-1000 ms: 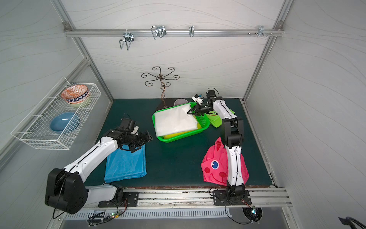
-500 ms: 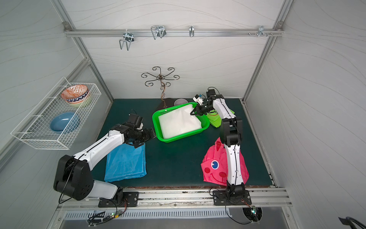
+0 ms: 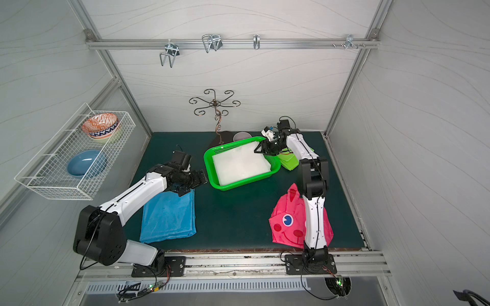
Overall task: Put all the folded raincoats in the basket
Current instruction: Place the raincoat in the basket.
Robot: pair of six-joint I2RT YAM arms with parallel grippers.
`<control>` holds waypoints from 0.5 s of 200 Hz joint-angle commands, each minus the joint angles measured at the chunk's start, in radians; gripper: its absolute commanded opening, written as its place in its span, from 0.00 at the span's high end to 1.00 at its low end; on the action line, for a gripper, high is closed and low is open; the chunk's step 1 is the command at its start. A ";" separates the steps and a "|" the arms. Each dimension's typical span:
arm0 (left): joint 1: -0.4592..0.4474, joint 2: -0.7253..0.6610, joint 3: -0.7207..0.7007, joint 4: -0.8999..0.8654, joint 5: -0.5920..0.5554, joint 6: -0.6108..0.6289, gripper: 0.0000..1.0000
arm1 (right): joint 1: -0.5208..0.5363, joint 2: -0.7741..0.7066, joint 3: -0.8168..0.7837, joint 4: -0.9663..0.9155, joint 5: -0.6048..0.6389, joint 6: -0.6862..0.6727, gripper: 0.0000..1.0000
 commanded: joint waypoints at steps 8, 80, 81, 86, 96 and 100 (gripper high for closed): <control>-0.006 -0.038 0.049 -0.080 -0.063 0.052 0.01 | 0.022 -0.188 -0.040 0.061 0.234 0.021 0.39; 0.020 -0.187 0.049 -0.179 -0.249 0.054 0.01 | 0.252 -0.388 -0.316 0.125 0.334 0.061 0.41; 0.022 -0.189 0.048 -0.180 -0.254 0.054 0.01 | 0.256 -0.388 -0.320 0.129 0.329 0.064 0.41; 0.029 -0.196 0.047 -0.189 -0.273 0.043 0.01 | 0.274 -0.388 -0.339 0.153 0.305 0.072 0.41; 0.057 -0.214 0.041 -0.208 -0.292 0.020 0.01 | 0.305 -0.370 -0.364 0.196 0.270 0.084 0.42; 0.069 -0.221 0.034 -0.207 -0.293 0.014 0.01 | 0.317 -0.359 -0.364 0.204 0.265 0.090 0.43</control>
